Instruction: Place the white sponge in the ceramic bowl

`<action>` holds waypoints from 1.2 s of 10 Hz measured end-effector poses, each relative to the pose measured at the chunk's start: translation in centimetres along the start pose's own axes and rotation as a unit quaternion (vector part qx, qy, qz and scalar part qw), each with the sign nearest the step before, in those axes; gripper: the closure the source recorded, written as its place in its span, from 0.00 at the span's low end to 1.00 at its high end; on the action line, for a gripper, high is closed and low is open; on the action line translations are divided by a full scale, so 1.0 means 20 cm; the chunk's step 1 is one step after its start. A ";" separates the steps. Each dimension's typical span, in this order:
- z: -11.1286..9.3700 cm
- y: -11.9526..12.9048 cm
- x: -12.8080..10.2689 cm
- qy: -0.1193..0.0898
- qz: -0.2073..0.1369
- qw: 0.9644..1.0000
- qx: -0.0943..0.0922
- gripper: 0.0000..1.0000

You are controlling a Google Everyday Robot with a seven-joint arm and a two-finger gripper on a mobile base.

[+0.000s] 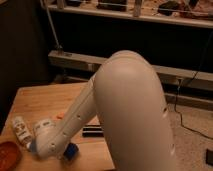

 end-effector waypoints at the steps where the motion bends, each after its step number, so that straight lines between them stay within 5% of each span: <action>1: -0.07 -0.04 -0.06 -0.001 -0.001 1.000 0.006 1.00; 3: -0.22 -0.12 -0.23 -0.002 -0.013 1.000 0.016 1.00; 9: -0.40 -0.26 -0.81 -0.024 -0.065 0.997 0.023 1.00; 12: -0.47 -0.14 -1.04 -0.037 -0.103 0.994 0.013 1.00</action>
